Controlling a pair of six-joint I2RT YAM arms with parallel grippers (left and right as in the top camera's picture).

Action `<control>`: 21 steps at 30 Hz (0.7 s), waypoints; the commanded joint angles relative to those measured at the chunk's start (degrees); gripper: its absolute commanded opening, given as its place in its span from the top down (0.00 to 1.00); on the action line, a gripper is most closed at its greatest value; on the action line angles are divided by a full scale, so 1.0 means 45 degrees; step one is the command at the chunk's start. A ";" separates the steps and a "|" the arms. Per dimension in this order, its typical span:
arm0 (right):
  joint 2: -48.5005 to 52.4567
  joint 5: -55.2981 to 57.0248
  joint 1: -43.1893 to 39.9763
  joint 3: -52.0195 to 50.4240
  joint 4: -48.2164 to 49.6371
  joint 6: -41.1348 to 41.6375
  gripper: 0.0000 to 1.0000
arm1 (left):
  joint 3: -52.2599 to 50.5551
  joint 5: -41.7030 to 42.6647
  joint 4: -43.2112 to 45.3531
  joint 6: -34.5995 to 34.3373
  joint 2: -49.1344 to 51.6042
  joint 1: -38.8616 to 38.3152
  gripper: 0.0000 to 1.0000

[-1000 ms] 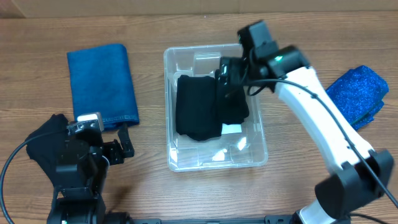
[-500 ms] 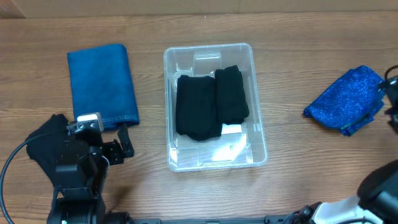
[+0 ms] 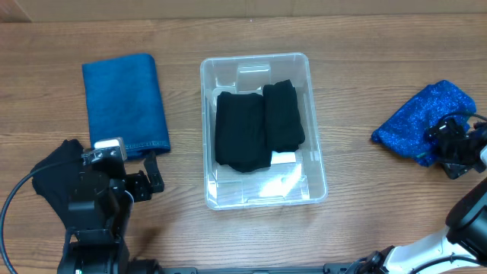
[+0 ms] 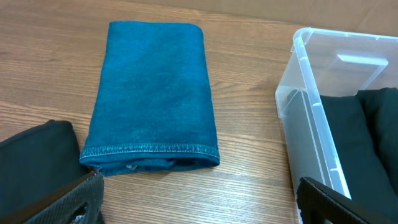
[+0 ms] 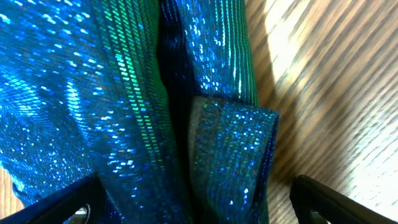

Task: Pack container
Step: 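Reach the right gripper to the sparkly blue cloth and grasp it, then lay the sparkly blue cloth on the left black cloth in the bin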

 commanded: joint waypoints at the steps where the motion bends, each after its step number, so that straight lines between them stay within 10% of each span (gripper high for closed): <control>1: 0.0340 -0.1627 -0.0049 -0.0350 0.0437 -0.0063 0.00 | 0.0311 -0.0068 0.0053 0.0287 0.0015 0.0068 0.00; 3: 0.0787 -0.2628 -0.0010 -0.0350 0.0495 -0.0058 0.04 | 0.0311 -0.0068 0.0049 0.0287 0.0015 0.0068 0.00; 6: 0.0889 -0.3410 -0.0010 -0.0345 0.0495 -0.0053 0.53 | 0.0311 -0.0068 0.0049 0.0287 0.0015 0.0068 0.00; 12: 0.0185 -0.4711 -0.0005 -0.0238 0.0471 -0.0058 0.92 | 0.0311 -0.0073 0.0049 0.0287 0.0015 0.0068 0.00; 21: -0.6003 -0.6305 0.3614 0.3546 -0.2380 -0.1253 0.96 | 0.0311 -0.0073 0.0053 0.0287 0.0015 0.0068 0.00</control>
